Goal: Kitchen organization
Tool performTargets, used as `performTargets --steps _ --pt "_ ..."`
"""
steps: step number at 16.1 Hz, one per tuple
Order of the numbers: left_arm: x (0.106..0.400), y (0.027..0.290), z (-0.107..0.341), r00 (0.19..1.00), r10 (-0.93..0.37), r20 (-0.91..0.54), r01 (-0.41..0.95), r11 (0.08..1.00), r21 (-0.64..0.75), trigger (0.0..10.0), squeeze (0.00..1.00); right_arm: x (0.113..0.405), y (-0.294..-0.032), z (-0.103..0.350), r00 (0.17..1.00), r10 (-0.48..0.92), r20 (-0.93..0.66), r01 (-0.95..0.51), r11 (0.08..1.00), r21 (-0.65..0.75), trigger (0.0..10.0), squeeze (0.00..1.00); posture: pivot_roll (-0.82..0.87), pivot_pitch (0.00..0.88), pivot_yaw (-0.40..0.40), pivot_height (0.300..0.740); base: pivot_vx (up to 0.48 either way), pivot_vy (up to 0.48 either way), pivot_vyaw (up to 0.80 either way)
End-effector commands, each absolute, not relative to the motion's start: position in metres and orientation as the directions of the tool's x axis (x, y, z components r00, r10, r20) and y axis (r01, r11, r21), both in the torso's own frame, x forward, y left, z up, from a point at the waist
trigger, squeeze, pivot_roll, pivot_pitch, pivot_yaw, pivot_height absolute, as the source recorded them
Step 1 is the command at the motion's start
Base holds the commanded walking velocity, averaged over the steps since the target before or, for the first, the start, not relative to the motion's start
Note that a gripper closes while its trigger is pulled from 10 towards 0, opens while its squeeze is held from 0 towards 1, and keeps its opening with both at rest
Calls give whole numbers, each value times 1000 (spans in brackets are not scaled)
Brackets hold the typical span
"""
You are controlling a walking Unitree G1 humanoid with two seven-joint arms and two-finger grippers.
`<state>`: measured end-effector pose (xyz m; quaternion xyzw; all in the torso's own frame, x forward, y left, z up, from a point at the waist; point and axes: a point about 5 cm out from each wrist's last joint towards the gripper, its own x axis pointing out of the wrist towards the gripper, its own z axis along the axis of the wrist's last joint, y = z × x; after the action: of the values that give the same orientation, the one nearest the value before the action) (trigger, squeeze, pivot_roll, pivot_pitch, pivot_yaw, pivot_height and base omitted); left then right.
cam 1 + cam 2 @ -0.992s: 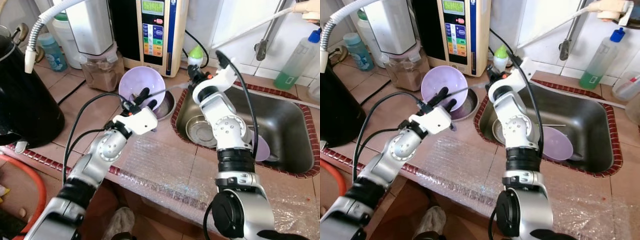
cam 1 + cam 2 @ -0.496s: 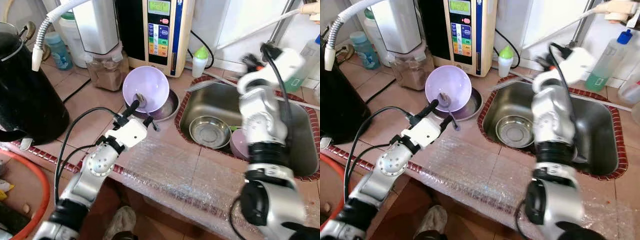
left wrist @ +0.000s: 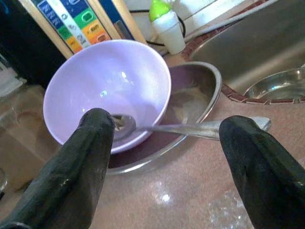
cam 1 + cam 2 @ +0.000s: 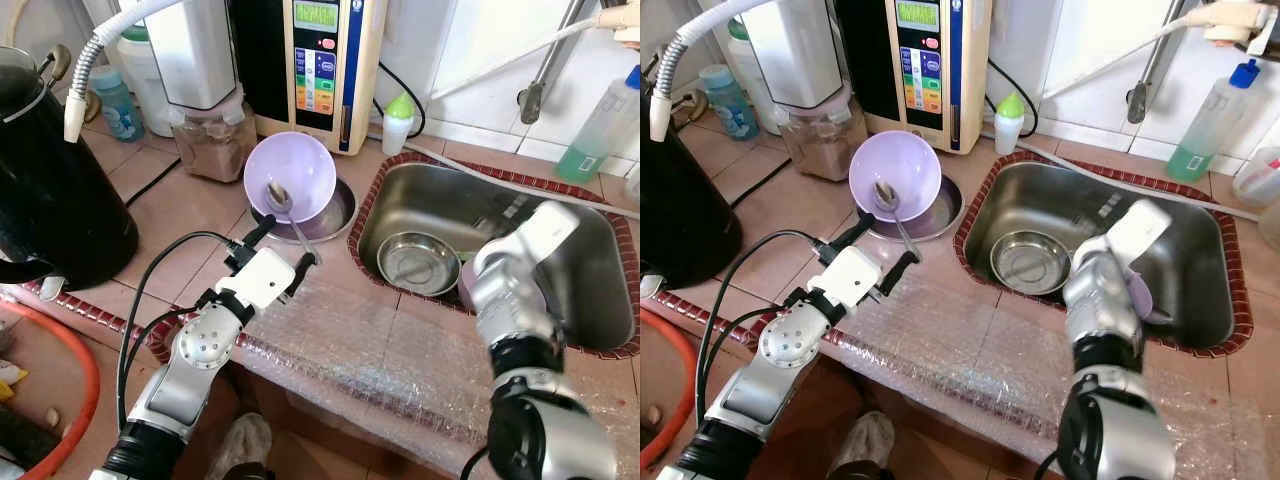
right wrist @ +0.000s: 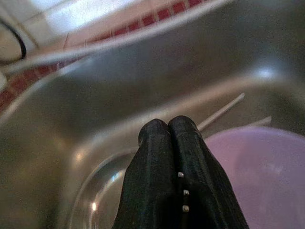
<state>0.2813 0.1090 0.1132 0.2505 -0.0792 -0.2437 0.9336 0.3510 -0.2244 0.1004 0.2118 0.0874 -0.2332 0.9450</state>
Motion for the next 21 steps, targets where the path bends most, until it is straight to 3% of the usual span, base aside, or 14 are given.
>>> performTargets --steps 1,2,3,8,15,19,20,21 --pt "279 111 111 876 -483 6 423 774 471 10000 910 351 -220 100 893 -379 -242 445 824 352 10000 1000 51 0 7 740 0 0 0" --pt "279 111 110 879 -478 0 424 781 458 10000 580 350 -218 96 896 -367 -248 436 829 350 10000 1000 50 0 6 740 0 0 0" --pt "279 112 110 879 -476 -5 426 782 456 10000 0 348 -216 92 900 -355 -253 426 840 335 10000 1000 50 0 5 740 0 0 0" --pt "279 108 111 874 -485 -6 435 778 454 10000 0 337 -215 78 911 -323 -257 394 867 306 10000 1000 39 0 6 740 0 0 0" --pt "289 109 135 901 -429 64 365 830 422 10000 0 342 -204 94 949 -269 -164 311 882 355 10000 1000 33 0 5 740 0 0 0" --pt "290 110 148 911 -393 129 305 849 433 10000 0 348 -190 113 988 -148 -35 152 956 251 10000 1000 36 0 -2 740 0 0 0" --pt "289 111 152 913 -383 136 294 853 430 10000 0 348 -183 117 995 -102 -9 102 975 196 10000 682 36 0 -3 740 0 0 0" --pt "289 112 158 917 -371 146 285 866 412 10000 0 347 -179 118 997 -78 5 76 980 183 10000 0 36 0 -7 740 0 0 0"
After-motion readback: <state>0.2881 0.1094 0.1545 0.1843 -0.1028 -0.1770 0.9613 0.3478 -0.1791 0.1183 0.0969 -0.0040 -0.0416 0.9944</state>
